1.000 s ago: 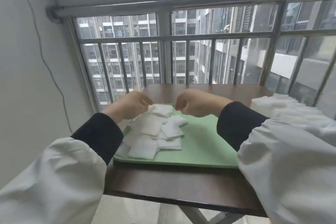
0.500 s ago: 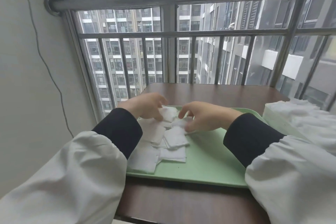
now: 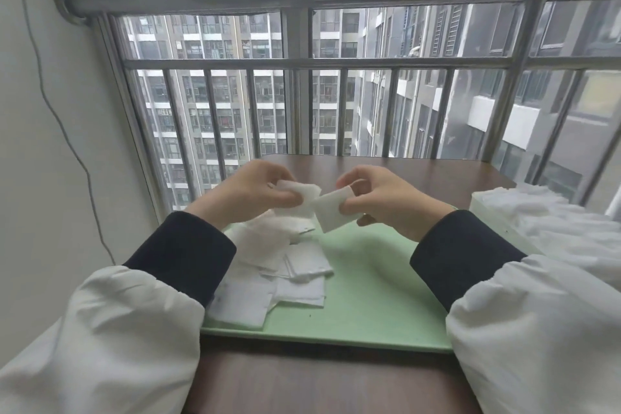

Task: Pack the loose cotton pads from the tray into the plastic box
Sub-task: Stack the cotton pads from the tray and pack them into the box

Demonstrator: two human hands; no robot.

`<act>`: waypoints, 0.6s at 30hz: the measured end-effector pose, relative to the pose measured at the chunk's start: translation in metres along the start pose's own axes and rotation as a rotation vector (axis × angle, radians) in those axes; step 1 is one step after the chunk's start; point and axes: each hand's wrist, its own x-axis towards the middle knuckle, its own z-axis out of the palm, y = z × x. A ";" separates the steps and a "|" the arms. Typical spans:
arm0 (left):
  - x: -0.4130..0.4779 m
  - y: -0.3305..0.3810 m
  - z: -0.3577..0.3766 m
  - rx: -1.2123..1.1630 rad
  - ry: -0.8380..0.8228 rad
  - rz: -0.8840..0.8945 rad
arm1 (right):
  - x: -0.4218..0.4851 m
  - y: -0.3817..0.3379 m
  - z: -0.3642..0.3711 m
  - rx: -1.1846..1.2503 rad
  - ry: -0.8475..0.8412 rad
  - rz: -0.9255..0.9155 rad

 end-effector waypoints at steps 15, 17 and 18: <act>-0.011 0.016 0.007 -0.618 0.054 0.130 | 0.003 -0.001 -0.005 0.488 0.096 0.029; -0.013 0.019 0.007 -0.595 0.039 0.144 | 0.002 -0.001 -0.003 0.507 0.094 0.027; -0.014 0.019 0.007 -0.570 0.032 0.151 | 0.002 -0.001 -0.002 0.516 0.093 0.020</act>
